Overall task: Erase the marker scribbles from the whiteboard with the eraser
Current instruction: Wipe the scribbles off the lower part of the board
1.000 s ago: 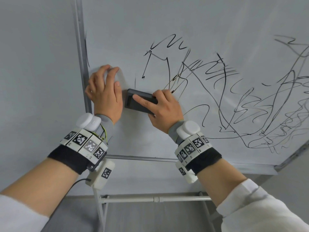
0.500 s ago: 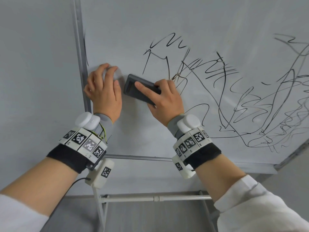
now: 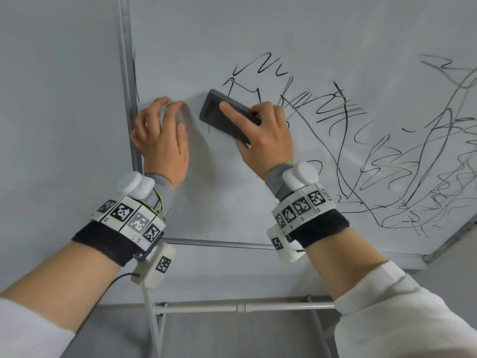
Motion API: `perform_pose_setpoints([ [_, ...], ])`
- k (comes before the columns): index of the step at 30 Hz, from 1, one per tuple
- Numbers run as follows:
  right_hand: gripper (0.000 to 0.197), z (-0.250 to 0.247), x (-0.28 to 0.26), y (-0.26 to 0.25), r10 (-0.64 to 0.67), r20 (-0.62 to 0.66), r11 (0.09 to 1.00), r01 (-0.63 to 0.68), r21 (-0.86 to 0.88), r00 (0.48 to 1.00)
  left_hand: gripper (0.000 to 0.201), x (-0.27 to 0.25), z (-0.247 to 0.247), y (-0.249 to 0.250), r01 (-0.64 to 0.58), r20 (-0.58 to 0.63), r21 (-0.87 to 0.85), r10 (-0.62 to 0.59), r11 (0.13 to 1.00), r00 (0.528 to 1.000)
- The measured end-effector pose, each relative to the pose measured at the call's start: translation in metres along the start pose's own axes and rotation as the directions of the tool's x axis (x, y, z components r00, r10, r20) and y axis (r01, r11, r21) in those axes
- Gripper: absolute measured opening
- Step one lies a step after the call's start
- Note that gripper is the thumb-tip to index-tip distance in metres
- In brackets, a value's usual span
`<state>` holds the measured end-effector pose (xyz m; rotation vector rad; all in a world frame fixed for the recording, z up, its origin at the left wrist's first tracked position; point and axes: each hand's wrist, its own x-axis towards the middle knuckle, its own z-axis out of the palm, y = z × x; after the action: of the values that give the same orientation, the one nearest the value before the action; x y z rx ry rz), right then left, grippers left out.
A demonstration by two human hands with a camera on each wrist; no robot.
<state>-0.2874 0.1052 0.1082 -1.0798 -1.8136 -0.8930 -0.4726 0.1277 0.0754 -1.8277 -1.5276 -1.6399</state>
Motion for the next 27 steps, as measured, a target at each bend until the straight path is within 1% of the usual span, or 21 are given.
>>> perform_pose_setpoints([
  [2,0.056,-0.001,0.006,0.000,0.032,-0.016,0.999,-0.032,-0.003,0.999,0.043,0.001,0.000,0.001,0.003,0.000,0.005,-0.003,1.000,1.000],
  [4,0.055,0.002,0.003,-0.002,0.017,-0.024,1.000,-0.017,0.005,1.000,0.043,0.002,-0.001,0.002,0.003,0.000,0.004,-0.003,1.000,1.000],
  [6,0.053,0.008,-0.010,-0.006,-0.060,-0.005,0.998,0.060,0.028,0.998,0.042,0.002,-0.001,0.002,-0.004,0.000,0.003,0.004,1.000,1.000],
  [8,0.052,0.016,-0.028,-0.008,-0.153,0.046,0.987,0.151,0.052,0.987,0.042,0.002,-0.001,0.002,-0.014,-0.001,0.003,0.014,1.000,1.000],
  [9,0.052,0.020,-0.036,-0.009,-0.186,0.076,0.982,0.182,0.057,0.980,0.041,0.002,0.000,0.002,-0.015,-0.002,0.001,0.015,1.000,1.000],
  [11,0.055,0.025,-0.046,-0.010,-0.211,0.123,0.977,0.206,0.055,0.970,0.042,0.002,0.001,0.000,-0.008,0.000,-0.006,0.008,1.000,1.000],
  [13,0.057,0.025,-0.044,-0.010,-0.208,0.133,0.978,0.204,0.046,0.969,0.042,0.003,0.002,-0.003,-0.008,-0.002,-0.021,0.008,1.000,1.000],
  [15,0.057,0.020,-0.033,-0.008,-0.182,0.103,0.983,0.181,0.022,0.978,0.041,0.003,0.004,-0.005,-0.007,-0.004,-0.027,0.007,1.000,1.000],
  [18,0.057,0.010,-0.006,-0.005,-0.076,0.028,0.997,0.077,-0.014,0.997,0.042,0.004,0.005,-0.005,0.003,0.001,-0.021,-0.002,1.000,1.000],
  [21,0.057,0.006,0.008,-0.003,0.002,-0.026,0.999,-0.003,-0.040,1.000,0.042,0.004,0.004,-0.003,0.001,-0.002,-0.011,-0.001,1.000,1.000],
  [23,0.056,0.007,0.004,-0.005,-0.005,-0.027,1.000,0.005,-0.020,1.000,0.041,0.005,0.005,-0.002,0.000,-0.010,-0.010,0.000,1.000,1.000],
  [27,0.054,0.014,-0.011,-0.009,-0.089,0.036,0.996,0.089,0.019,0.995,0.038,0.007,0.007,-0.001,-0.004,-0.033,-0.019,0.004,1.000,0.999],
])
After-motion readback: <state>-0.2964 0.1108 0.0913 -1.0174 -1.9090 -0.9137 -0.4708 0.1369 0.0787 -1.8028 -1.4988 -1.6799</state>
